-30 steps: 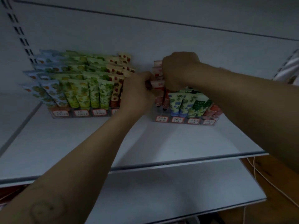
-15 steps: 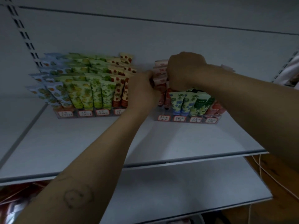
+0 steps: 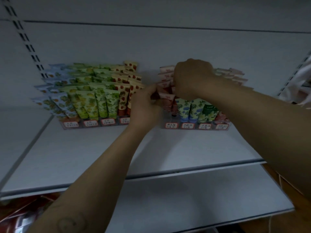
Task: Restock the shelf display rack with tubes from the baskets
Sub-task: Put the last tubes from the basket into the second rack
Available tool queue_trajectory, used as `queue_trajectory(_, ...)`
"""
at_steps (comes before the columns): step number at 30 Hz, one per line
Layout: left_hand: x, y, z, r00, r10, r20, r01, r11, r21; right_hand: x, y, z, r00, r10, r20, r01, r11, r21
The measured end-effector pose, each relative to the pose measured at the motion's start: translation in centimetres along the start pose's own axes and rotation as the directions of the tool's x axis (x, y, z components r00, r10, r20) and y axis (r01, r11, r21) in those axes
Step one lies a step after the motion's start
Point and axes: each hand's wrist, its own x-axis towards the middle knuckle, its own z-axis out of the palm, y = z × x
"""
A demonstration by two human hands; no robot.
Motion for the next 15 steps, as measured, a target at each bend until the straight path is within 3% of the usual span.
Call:
queue_trajectory(3,0.5,0.0,-0.4,1.000,0.001,0.013,-0.001,0.999,0.038,0.0,0.0,0.0,1.000,-0.005,-0.002,0.006,1.000,0.006)
queue_trajectory(8,0.8,1.0,0.6,0.985,0.168,-0.029,-0.155,0.955,0.253,0.1,0.2,0.3,1.000,-0.004,-0.022,0.004,1.000,0.004)
queue_trajectory(15,1.5,0.6,1.3,0.989,0.143,-0.030,-0.127,0.942,0.312,0.3,0.0,0.4,0.999,0.012,-0.038,-0.012,1.000,0.001)
